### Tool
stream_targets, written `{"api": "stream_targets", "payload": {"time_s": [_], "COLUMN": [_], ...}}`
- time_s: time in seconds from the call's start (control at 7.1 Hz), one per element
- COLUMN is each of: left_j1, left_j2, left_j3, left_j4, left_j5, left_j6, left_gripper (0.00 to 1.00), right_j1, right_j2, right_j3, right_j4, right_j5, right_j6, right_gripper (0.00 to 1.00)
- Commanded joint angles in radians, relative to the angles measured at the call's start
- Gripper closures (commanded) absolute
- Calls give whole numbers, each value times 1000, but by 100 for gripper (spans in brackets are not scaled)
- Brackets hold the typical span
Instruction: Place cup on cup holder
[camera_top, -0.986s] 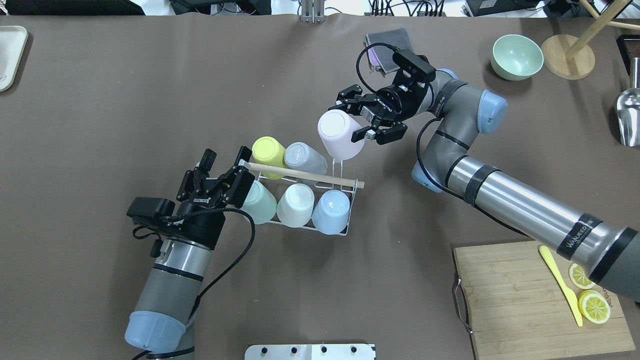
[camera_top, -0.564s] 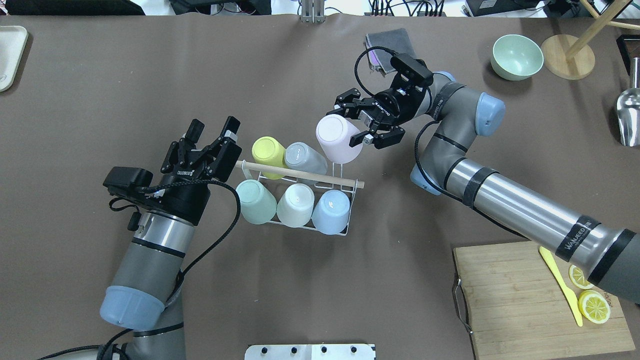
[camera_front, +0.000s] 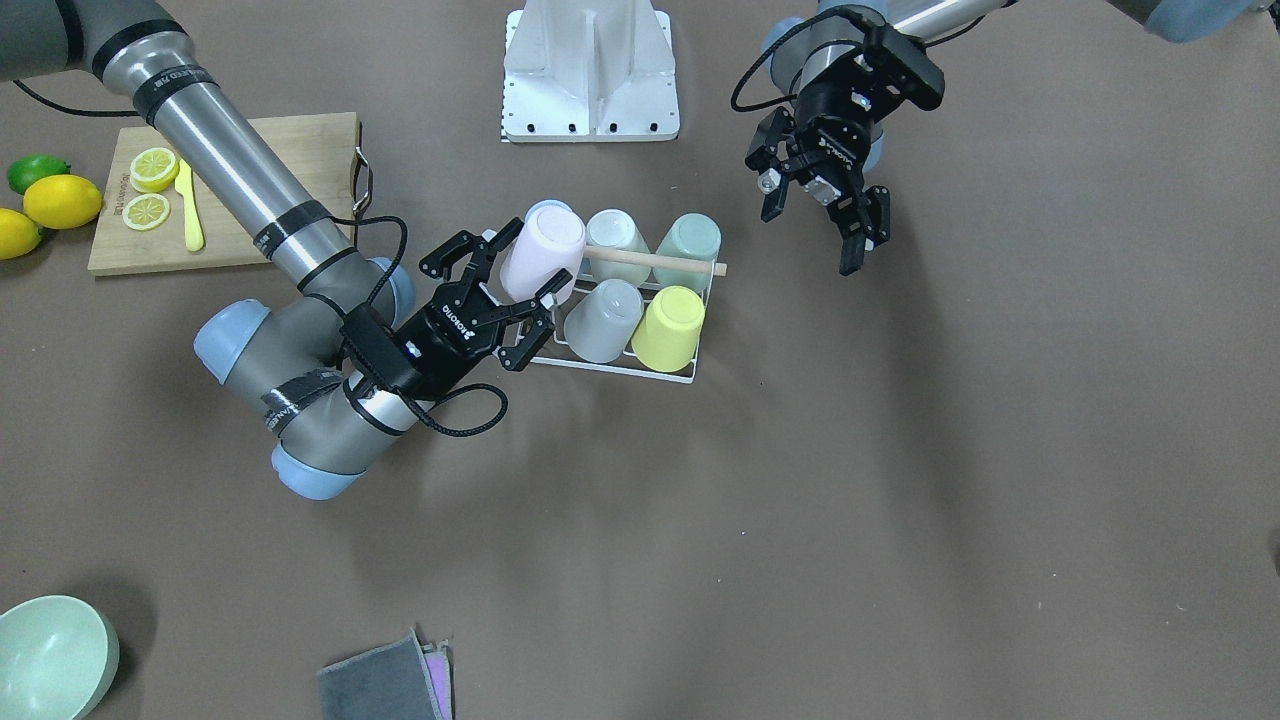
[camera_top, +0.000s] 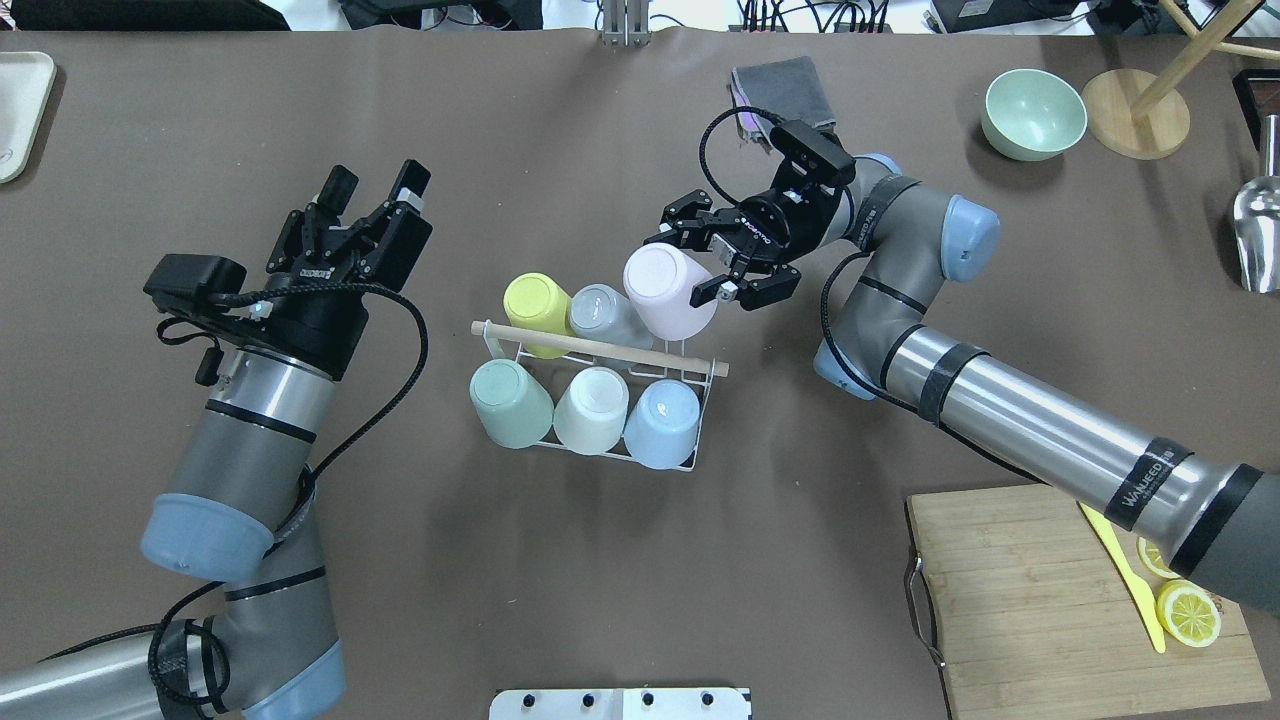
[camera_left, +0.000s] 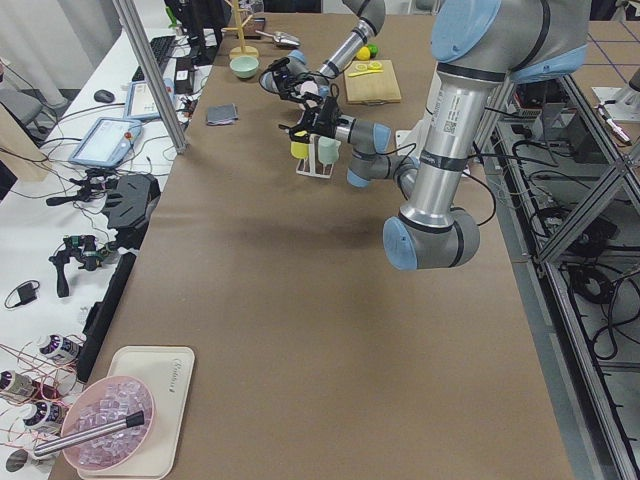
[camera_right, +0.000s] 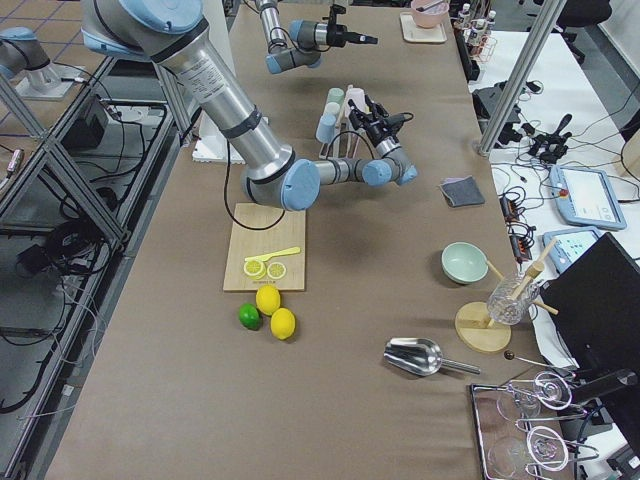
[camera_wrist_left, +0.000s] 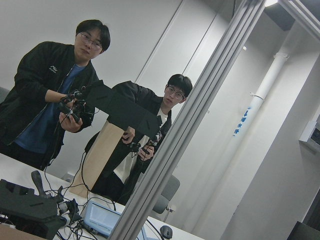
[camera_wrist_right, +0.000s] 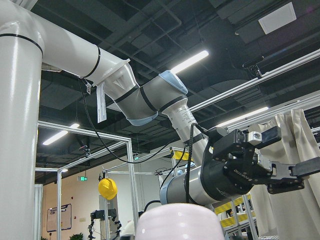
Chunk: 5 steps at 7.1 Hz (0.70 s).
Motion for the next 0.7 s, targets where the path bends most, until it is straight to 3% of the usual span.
{"api": "stream_targets", "payload": {"time_s": [0.0, 0.14, 0.56], "left_j1": [-53, -67, -153], "left_j2": [36, 56, 193], "left_j3": [-1, 2, 11], "left_j4": [-2, 0, 0], "left_j5": [-53, -57, -154], "left_j6": [-12, -12, -11], "left_gripper": [2, 2, 2], "right_j1": [-6, -8, 3], "right_j2": [-2, -2, -4], "right_j3": [0, 0, 1], "right_j4": [0, -2, 0], "right_j5": [1, 5, 6], "right_j6": [7, 18, 20], "right_gripper": [50, 1, 1]}}
